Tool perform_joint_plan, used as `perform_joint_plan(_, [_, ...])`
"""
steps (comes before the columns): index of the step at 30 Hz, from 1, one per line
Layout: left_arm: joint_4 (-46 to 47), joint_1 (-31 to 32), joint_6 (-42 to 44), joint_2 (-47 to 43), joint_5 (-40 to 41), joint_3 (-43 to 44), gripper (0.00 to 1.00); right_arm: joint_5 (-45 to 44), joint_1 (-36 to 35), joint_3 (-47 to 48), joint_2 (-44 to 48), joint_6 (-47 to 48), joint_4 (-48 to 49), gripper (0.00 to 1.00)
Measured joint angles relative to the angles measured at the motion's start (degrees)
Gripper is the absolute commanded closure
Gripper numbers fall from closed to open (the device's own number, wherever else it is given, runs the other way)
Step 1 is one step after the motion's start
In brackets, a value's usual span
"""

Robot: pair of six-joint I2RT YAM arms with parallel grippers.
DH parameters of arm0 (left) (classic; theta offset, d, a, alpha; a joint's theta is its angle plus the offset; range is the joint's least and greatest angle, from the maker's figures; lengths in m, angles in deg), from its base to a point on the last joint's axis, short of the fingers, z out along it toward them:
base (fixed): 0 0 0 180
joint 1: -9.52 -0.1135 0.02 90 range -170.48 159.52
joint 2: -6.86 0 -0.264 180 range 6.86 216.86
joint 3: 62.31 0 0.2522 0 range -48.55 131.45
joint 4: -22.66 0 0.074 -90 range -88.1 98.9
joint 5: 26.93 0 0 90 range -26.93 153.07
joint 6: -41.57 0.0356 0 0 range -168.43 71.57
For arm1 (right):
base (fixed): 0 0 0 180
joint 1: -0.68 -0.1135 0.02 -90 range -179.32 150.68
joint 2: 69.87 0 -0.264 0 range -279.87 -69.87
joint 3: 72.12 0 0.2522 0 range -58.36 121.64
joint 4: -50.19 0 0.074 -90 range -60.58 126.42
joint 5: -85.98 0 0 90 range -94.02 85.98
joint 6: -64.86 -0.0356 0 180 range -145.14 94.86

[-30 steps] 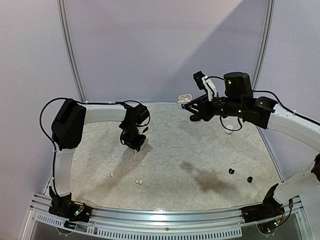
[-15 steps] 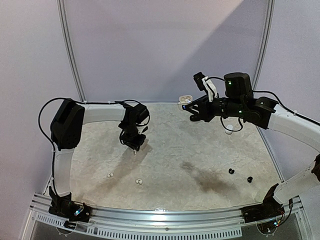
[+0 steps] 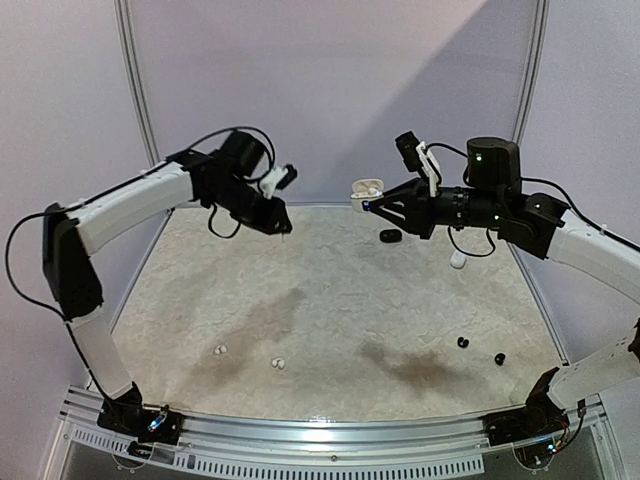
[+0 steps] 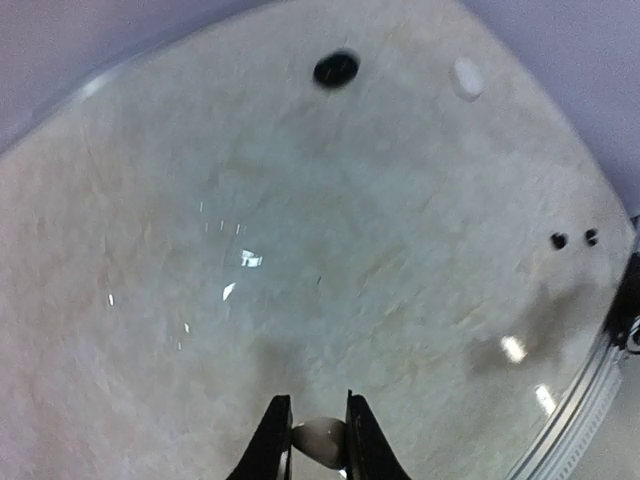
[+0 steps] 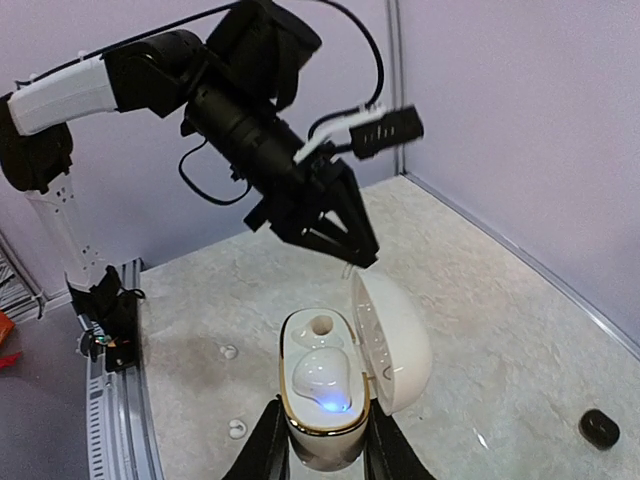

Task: Insert the wireless bluetooth earbuds into the charging case

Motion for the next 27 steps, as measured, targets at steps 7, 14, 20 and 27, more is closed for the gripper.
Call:
perform_joint_plan(7, [18.8,-1.2,2.1,-18.6,-12.9,-2.6,1.0,11.3,0.0,0.2,0.2,1.4,7.1,0.99])
perform_joint_plan(14, [32.4,-1.5,3.5,-24.3,-30.6,-3.0,1.0,17.5,0.0,6.2,-3.9,0.5,11.7,0.99])
perform_joint_plan(20, [43.6,-1.7,0.7,-24.4,-44.0,-6.2,1.0,18.7,-1.6,13.6,-9.8,-0.3,13.0,0.99])
perform_joint_plan(27, [36.3,1.1,13.6,-26.8,-47.6,-7.8,1.0,18.3,-6.1,14.2,-11.0,3.9,9.7,0.99])
